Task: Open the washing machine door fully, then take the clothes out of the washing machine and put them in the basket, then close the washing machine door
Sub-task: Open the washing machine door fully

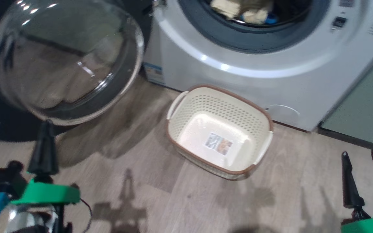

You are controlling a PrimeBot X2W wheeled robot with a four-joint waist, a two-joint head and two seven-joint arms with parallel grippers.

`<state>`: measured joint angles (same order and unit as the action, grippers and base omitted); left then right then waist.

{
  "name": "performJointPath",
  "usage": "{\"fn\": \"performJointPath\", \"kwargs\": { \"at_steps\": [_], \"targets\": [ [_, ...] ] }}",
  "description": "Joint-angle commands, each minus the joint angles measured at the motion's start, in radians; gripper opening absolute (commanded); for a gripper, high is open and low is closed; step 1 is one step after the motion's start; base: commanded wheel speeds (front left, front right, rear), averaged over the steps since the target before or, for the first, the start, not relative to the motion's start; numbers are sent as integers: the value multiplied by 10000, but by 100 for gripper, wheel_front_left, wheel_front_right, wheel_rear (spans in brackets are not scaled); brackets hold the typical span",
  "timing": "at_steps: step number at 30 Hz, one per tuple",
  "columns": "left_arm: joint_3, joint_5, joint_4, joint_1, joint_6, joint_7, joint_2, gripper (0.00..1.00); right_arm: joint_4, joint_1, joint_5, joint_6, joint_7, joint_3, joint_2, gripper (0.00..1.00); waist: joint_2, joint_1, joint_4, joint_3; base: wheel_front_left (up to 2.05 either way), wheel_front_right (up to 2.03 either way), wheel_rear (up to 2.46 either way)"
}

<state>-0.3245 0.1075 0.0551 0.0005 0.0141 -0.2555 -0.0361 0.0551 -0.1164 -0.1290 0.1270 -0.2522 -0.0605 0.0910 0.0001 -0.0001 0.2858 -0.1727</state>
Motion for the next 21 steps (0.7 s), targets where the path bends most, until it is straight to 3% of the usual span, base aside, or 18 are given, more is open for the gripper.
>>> {"fn": "performJointPath", "kwargs": {
  "at_steps": [1, 9, 11, 12, 13, 21],
  "targets": [
    [-49, 33, 477, -81, -65, -62, -150, 0, 380, 127, 103, 37, -95, 214, 110, 100, -1, 1, -405, 122, 0, 0, 0],
    [850, 111, 614, 53, -262, -63, -144, 0, 489, 212, 143, 37, -95, 330, 24, 100, -1, 1, -1340, 122, 0, 0, 0],
    [1042, 80, 570, 25, -296, -51, -143, 45, 513, 240, 120, 37, -95, 374, -11, 100, -1, 1, -1588, 132, 0, 0, 0],
    [1120, 83, 544, 18, -299, -29, -143, 85, 518, 250, 110, 37, -95, 405, -32, 100, -1, 1, -1724, 141, 0, 0, 0],
    [1179, 64, 527, 17, -317, -14, -143, 99, 512, 259, 103, 37, -95, 440, -50, 100, -1, 1, -1858, 151, 0, 0, 0],
    [1483, 11, 319, -33, -332, 252, -198, 100, 547, 284, 28, 37, -95, 645, -168, 100, -1, 1, -2680, 220, 0, 0, 0]
  ]
}}
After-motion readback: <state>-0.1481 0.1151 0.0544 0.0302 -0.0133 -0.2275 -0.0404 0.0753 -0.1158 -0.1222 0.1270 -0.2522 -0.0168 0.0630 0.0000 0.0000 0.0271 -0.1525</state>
